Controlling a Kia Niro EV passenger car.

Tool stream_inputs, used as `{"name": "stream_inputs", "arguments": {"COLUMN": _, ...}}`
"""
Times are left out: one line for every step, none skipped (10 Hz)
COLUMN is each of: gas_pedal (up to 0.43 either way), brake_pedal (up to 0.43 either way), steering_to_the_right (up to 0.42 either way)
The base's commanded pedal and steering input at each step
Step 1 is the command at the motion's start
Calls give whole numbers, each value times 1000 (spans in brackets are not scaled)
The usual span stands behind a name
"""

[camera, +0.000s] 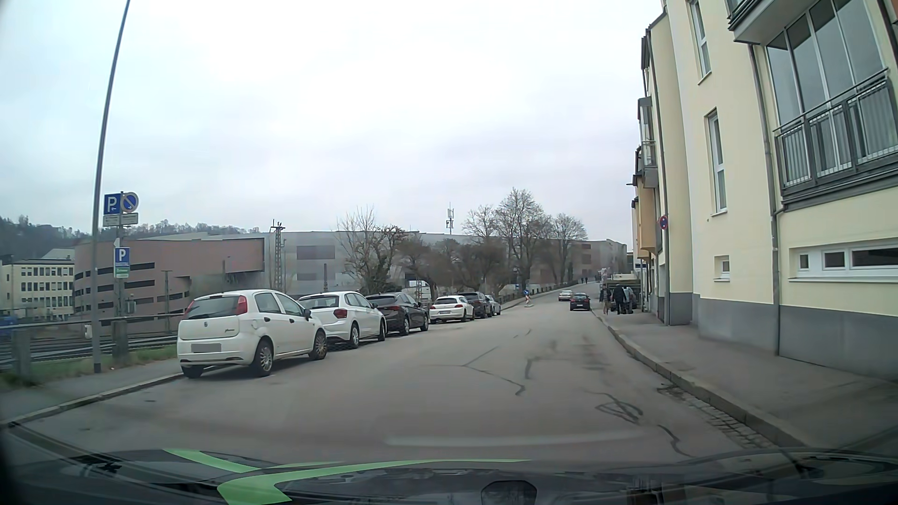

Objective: Follow the waypoints while adhering to traffic rules and regulations

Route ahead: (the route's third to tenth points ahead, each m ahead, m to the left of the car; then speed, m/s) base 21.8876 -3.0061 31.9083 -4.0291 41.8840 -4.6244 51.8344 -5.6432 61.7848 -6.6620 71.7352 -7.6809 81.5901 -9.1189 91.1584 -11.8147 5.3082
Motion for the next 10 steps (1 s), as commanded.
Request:
{"name": "stream_inputs", "arguments": {"gas_pedal": 197, "brake_pedal": 0, "steering_to_the_right": 41}}
{"name": "stream_inputs", "arguments": {"gas_pedal": 189, "brake_pedal": 0, "steering_to_the_right": 41}}
{"name": "stream_inputs", "arguments": {"gas_pedal": 177, "brake_pedal": 0, "steering_to_the_right": 42}}
{"name": "stream_inputs", "arguments": {"gas_pedal": 157, "brake_pedal": 0, "steering_to_the_right": 41}}
{"name": "stream_inputs", "arguments": {"gas_pedal": 138, "brake_pedal": 0, "steering_to_the_right": 40}}
{"name": "stream_inputs", "arguments": {"gas_pedal": 118, "brake_pedal": 0, "steering_to_the_right": 40}}
{"name": "stream_inputs", "arguments": {"gas_pedal": 118, "brake_pedal": 0, "steering_to_the_right": 40}}
{"name": "stream_inputs", "arguments": {"gas_pedal": 79, "brake_pedal": 0, "steering_to_the_right": 40}}
{"name": "stream_inputs", "arguments": {"gas_pedal": 39, "brake_pedal": 0, "steering_to_the_right": 40}}
{"name": "stream_inputs", "arguments": {"gas_pedal": 39, "brake_pedal": 0, "steering_to_the_right": 40}}
